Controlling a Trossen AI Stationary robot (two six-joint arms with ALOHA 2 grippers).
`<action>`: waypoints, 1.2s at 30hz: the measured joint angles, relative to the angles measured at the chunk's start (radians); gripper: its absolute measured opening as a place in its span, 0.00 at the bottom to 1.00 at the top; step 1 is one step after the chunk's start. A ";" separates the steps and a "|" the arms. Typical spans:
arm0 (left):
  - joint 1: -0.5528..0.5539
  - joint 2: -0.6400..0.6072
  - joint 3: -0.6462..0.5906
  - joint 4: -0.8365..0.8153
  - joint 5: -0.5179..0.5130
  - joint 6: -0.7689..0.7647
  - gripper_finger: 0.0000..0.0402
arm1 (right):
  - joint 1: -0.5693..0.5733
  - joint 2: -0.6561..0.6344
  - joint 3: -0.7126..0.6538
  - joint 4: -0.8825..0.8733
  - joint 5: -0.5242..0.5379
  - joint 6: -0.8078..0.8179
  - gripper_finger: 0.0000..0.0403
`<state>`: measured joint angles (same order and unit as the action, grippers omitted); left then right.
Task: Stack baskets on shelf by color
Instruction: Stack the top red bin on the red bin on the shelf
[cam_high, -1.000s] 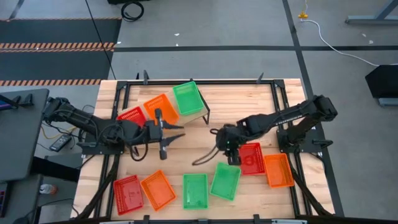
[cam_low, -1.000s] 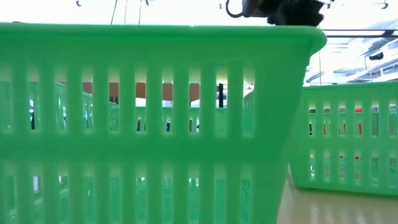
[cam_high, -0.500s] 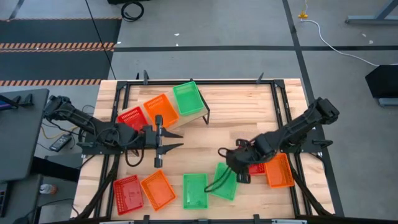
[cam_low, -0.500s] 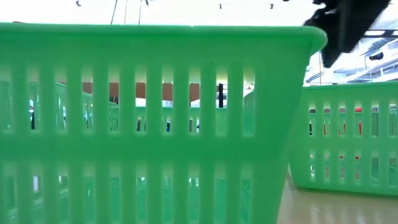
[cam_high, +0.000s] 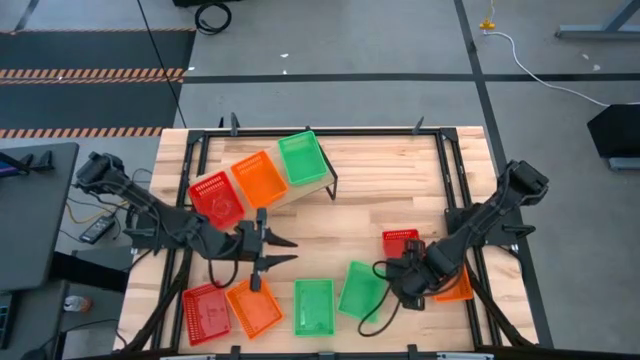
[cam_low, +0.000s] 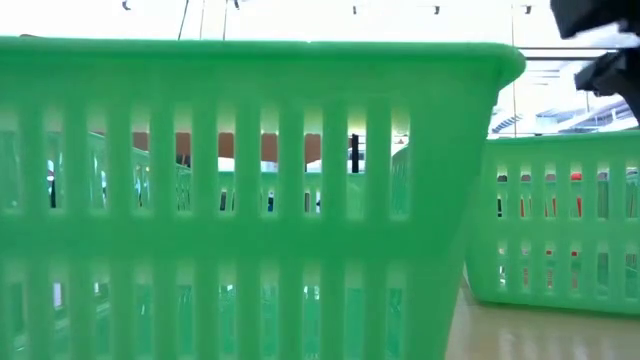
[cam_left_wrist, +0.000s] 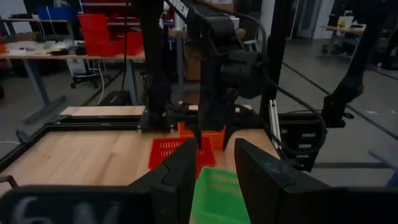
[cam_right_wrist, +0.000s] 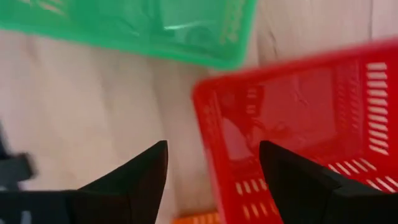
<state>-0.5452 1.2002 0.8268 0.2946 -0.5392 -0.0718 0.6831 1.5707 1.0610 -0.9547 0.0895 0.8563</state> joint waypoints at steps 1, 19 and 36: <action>-0.008 0.005 0.000 0.004 -0.009 -0.008 0.29 | 0.009 0.000 -0.014 -0.001 0.012 0.009 0.64; -0.226 0.011 0.000 -0.039 -0.329 -0.145 0.29 | 0.108 0.000 -0.109 0.045 0.103 0.108 0.64; -0.232 0.011 0.000 -0.039 -0.351 -0.161 0.29 | 0.108 0.000 -0.107 -0.107 0.013 0.281 0.63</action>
<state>-0.7776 1.2110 0.8268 0.2553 -0.8906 -0.2325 0.7914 1.5707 0.9537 -1.0617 0.1025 1.1372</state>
